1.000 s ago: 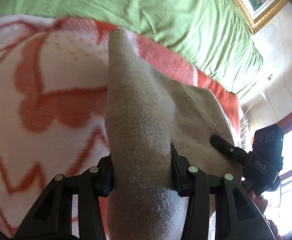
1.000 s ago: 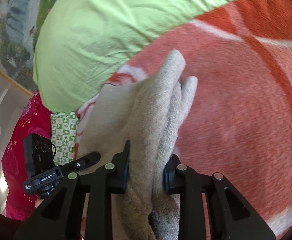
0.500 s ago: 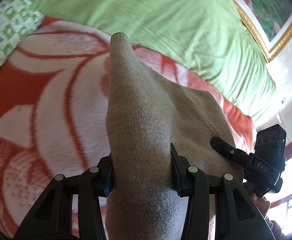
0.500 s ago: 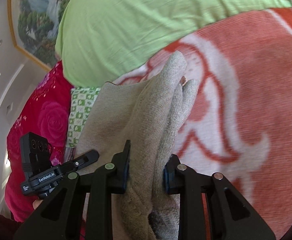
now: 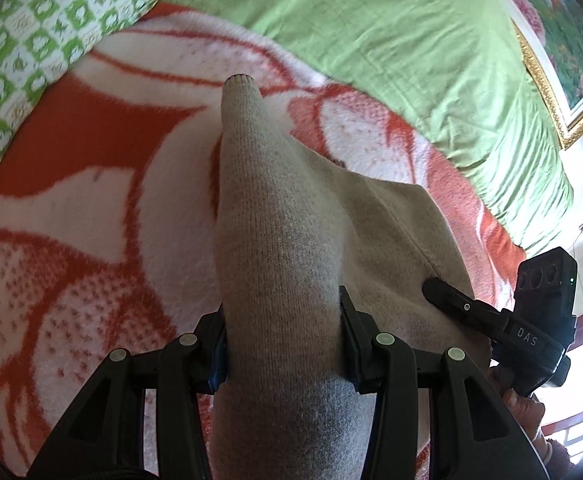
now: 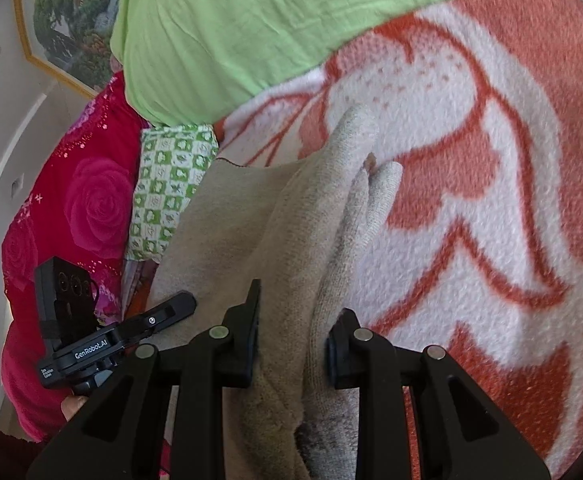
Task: Fold small clothes
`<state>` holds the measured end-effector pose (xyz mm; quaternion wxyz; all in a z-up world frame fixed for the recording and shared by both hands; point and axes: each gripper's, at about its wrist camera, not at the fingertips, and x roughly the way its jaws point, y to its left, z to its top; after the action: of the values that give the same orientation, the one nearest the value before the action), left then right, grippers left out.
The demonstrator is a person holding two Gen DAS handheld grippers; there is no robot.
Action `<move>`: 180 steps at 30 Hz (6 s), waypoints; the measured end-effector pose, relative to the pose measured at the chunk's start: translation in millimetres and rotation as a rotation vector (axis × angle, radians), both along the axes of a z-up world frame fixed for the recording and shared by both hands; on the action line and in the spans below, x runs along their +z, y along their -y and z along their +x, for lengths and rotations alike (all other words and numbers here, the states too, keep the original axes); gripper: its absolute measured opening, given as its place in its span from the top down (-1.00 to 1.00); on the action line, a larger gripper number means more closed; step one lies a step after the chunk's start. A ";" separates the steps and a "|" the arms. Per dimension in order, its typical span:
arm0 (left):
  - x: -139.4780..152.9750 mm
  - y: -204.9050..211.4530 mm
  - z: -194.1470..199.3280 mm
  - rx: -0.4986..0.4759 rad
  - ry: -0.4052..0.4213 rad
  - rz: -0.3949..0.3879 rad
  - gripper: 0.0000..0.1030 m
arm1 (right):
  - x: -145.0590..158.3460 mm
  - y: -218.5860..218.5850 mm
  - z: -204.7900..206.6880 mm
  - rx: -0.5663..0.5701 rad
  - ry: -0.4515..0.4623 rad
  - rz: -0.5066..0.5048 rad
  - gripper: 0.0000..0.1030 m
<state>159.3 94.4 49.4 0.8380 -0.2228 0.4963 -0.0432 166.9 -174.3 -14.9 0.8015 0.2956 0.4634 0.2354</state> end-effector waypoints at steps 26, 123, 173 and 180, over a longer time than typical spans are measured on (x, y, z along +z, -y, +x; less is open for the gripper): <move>-32.6 -31.3 -27.0 -0.016 -0.038 -0.054 -0.19 | -22.8 27.1 -29.4 -0.079 -0.100 -0.074 -0.09; -7.7 18.6 -183.5 -0.026 -0.007 0.381 -0.58 | 36.4 -41.1 -200.2 0.005 0.164 -0.474 -0.75; -14.6 50.2 -168.7 -0.005 0.111 0.469 -0.61 | 29.1 -37.8 -182.9 0.027 0.250 -0.511 -0.94; -22.1 52.3 -164.1 -0.028 0.100 0.474 -0.62 | 25.1 -42.1 -180.5 0.034 0.259 -0.507 -0.94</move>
<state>-4.8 42.1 27.3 0.8897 -0.0103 0.4534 0.0518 -13.6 -132.2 10.2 0.8983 0.0454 0.4062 0.1614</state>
